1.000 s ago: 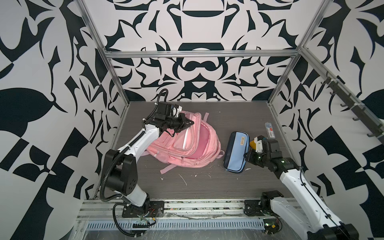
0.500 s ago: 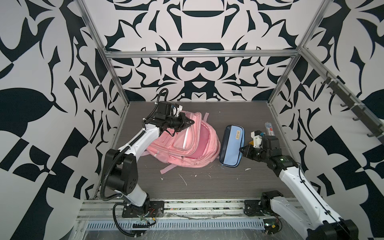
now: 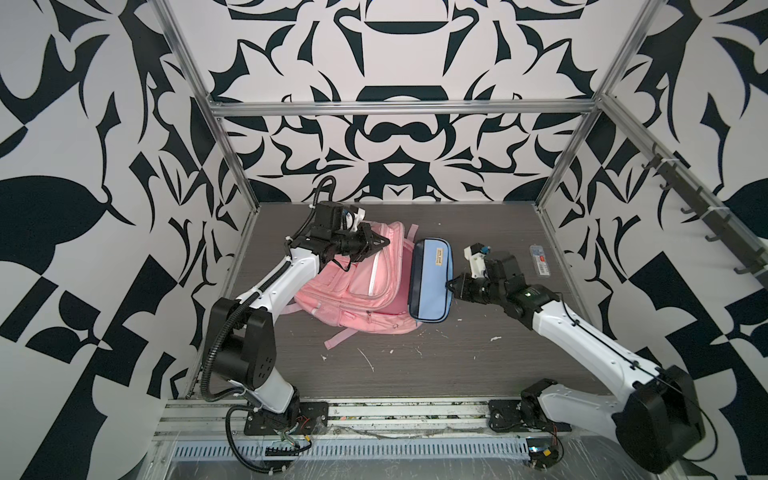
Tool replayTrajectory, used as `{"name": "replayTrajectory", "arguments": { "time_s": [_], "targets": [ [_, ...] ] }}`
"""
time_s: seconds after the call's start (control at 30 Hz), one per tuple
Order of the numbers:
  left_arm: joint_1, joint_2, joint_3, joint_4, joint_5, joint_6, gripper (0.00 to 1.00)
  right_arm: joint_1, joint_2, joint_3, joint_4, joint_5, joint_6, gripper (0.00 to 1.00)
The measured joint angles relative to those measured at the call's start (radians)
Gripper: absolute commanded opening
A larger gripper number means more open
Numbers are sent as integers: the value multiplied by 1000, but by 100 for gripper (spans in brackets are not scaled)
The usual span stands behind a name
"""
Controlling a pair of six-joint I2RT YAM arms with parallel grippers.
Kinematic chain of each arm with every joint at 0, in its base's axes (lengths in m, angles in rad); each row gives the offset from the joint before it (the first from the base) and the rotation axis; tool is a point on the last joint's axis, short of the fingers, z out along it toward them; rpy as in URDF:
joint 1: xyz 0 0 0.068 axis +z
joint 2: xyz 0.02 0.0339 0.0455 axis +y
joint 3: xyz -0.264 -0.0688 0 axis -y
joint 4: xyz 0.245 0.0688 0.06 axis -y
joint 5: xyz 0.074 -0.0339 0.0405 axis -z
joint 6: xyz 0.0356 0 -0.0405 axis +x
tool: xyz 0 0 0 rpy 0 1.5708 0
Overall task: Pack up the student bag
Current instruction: 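Lift the pencil case and carry it toward the backpack opening with the right gripper, then lower the pencil case into the backpack with the right gripper while left holds it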
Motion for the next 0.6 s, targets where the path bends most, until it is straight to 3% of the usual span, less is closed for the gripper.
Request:
{"name": "replayTrajectory", "arguments": {
  "time_s": [0.33, 0.6],
  "targets": [
    [-7, 0, -33, 82, 2, -58, 0, 42, 301, 163, 156, -3, 68, 0],
    [-16, 0, -48, 174, -10, -143, 0, 93, 456, 268, 210, -8, 101, 0]
  ]
}}
